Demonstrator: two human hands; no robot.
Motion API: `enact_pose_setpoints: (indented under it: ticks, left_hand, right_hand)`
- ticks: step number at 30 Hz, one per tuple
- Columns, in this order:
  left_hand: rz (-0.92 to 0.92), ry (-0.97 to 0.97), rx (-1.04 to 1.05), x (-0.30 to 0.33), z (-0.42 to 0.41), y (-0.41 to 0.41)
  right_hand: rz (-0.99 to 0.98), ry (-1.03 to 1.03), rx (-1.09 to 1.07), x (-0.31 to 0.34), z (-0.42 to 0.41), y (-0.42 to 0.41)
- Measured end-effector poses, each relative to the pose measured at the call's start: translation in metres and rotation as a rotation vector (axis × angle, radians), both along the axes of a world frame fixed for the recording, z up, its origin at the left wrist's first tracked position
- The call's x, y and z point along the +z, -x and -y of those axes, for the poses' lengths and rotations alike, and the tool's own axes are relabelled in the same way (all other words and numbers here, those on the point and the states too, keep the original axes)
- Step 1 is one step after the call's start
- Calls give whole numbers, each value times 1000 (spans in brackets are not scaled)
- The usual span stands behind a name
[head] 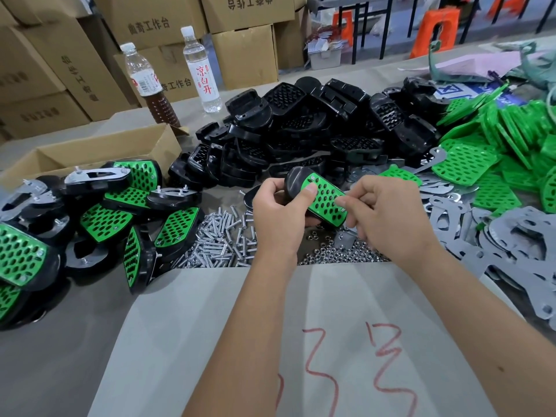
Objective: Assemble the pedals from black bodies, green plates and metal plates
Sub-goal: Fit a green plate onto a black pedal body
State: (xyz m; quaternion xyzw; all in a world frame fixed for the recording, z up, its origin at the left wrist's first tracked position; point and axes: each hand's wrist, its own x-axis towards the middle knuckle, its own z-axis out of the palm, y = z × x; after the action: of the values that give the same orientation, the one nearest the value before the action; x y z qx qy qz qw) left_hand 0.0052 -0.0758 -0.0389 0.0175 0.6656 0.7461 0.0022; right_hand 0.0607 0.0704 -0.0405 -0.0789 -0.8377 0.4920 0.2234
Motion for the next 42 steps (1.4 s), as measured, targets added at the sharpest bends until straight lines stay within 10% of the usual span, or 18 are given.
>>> enact_pose_setpoints:
  ticks: [24,42]
  left_hand:
    - [126,-171,-102,4,4,0]
    - [10,-231,-16,2,-2,1]
  right_hand:
    - [-29,-112,124,6,-5,-3]
    - [110,671,269,6,-5,-1]
